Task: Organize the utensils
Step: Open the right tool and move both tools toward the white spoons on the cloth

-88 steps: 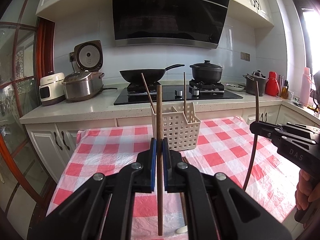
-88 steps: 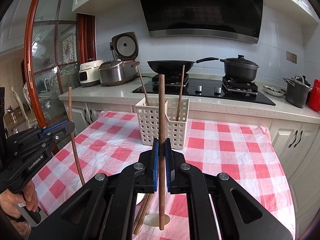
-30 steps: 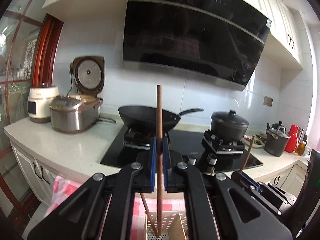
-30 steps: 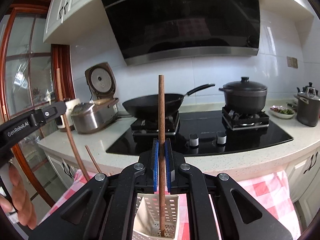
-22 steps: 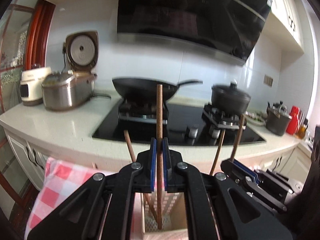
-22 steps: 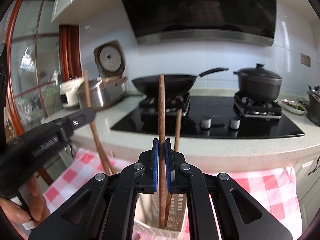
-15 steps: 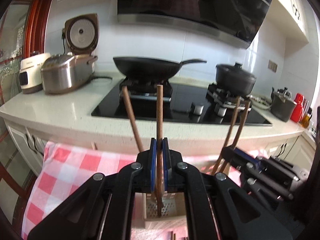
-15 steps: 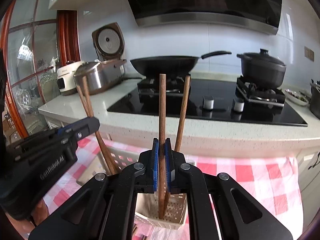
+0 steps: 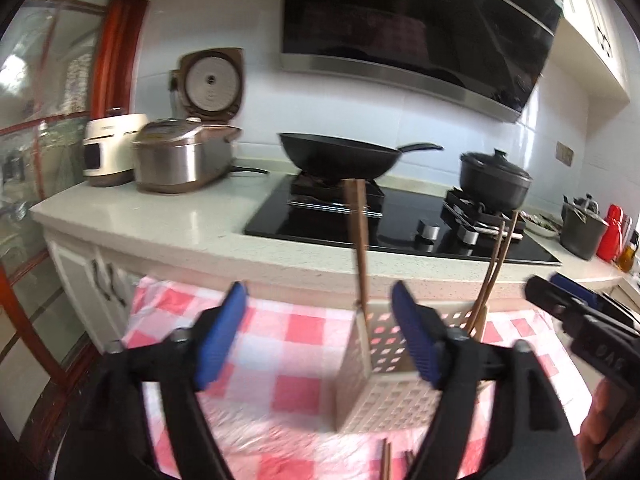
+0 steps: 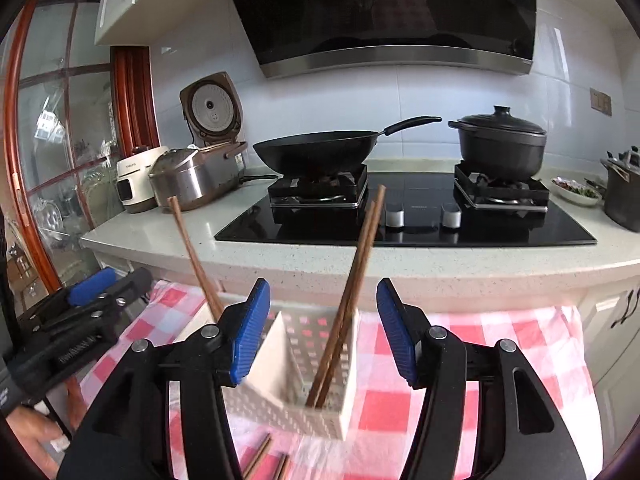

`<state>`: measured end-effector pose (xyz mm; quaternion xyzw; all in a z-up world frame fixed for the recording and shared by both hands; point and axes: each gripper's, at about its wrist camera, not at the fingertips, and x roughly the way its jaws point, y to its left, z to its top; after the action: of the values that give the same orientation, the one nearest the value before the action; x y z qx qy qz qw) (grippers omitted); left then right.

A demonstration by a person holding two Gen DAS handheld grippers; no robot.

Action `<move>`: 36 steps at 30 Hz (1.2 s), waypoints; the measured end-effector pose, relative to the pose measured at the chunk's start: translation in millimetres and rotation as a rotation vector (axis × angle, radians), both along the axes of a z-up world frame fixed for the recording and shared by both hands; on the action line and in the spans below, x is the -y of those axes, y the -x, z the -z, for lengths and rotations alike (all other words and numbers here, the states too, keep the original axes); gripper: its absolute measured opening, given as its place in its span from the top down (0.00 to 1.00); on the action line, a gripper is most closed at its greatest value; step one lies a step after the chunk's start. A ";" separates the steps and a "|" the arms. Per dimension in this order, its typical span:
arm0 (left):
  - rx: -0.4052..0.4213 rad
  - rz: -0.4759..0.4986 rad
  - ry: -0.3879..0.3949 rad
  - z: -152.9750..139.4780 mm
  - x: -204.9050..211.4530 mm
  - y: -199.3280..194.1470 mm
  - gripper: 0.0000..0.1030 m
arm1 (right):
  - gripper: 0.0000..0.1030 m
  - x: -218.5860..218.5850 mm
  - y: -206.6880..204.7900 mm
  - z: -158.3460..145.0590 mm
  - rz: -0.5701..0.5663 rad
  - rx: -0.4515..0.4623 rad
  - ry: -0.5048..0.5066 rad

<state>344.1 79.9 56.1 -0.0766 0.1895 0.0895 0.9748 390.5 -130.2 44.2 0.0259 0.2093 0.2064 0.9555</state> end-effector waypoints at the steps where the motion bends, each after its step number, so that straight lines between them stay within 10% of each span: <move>1: -0.001 -0.013 0.005 3.2 -3.5 9.9 0.21 | 0.47 3.3 6.8 2.9 -0.001 -0.006 0.002; 16: -0.215 0.014 -0.030 88.5 3.5 89.4 0.20 | 0.56 31.0 103.1 104.3 0.026 -0.197 0.020; 36: -0.285 0.088 -0.113 127.3 35.4 152.9 0.20 | 0.61 48.0 176.5 148.6 -0.020 -0.293 0.002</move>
<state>191.2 44.5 -71.2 0.0001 0.3236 0.0671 0.9438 214.1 -178.2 -104.4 0.0527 0.3470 0.2096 0.9126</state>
